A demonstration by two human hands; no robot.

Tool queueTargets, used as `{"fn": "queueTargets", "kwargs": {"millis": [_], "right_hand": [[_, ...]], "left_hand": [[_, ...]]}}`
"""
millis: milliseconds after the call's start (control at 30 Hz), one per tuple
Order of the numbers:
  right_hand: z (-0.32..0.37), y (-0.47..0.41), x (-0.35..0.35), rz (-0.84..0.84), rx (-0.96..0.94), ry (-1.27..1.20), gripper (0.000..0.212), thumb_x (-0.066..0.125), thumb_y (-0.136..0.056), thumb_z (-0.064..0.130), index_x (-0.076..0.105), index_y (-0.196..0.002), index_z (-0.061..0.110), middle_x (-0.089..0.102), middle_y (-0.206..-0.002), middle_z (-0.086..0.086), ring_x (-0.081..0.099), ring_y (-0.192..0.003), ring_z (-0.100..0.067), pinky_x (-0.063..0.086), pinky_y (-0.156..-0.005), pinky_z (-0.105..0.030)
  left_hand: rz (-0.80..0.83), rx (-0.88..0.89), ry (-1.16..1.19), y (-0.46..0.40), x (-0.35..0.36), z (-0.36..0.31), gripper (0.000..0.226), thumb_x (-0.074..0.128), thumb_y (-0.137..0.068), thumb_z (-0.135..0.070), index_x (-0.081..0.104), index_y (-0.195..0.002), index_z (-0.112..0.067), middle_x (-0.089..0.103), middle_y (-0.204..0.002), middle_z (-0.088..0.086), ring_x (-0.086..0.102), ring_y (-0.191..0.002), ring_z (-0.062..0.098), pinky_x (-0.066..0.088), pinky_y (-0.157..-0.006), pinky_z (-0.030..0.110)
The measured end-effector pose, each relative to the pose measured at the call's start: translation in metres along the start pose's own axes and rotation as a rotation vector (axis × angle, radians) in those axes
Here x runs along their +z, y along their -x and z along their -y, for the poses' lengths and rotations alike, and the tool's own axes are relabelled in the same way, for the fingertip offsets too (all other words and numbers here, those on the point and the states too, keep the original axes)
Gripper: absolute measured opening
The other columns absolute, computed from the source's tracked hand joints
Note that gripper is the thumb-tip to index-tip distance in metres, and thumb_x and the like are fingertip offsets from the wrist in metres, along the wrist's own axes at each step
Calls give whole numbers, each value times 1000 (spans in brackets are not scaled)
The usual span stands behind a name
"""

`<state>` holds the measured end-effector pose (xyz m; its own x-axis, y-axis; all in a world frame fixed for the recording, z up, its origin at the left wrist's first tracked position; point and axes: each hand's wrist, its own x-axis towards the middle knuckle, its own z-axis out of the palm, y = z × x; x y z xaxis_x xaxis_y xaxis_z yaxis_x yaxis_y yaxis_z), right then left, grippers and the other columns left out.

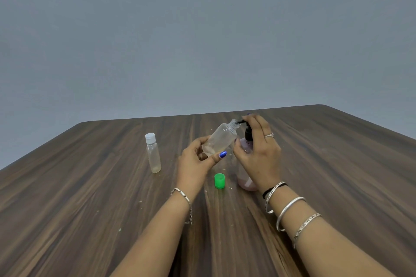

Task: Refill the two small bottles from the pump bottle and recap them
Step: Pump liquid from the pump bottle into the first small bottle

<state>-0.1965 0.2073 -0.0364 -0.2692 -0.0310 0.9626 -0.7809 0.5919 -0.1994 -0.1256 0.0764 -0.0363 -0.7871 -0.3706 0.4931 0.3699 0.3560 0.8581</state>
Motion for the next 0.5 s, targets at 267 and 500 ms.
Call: {"fn": "queueTargets", "kwargs": {"millis": [267, 500], "right_hand": [[0, 1, 2, 43, -16, 34, 65, 53, -73, 26, 39, -135, 12, 43, -139, -2, 46, -114, -11, 51, -73, -21], [-1, -2, 2, 25, 24, -8, 47, 52, -70, 27, 46, -116, 18, 43, -121, 7, 50, -96, -10, 47, -66, -20]], "left_hand": [[-2, 13, 8, -2, -2, -1, 39, 76, -71, -6, 60, -106, -13, 65, -85, -13, 60, -68, -14, 47, -66, 5], [5, 7, 28, 0, 0, -1, 39, 77, -71, -6, 60, -105, -14, 65, -86, -14, 61, -71, -13, 47, -67, 6]]}}
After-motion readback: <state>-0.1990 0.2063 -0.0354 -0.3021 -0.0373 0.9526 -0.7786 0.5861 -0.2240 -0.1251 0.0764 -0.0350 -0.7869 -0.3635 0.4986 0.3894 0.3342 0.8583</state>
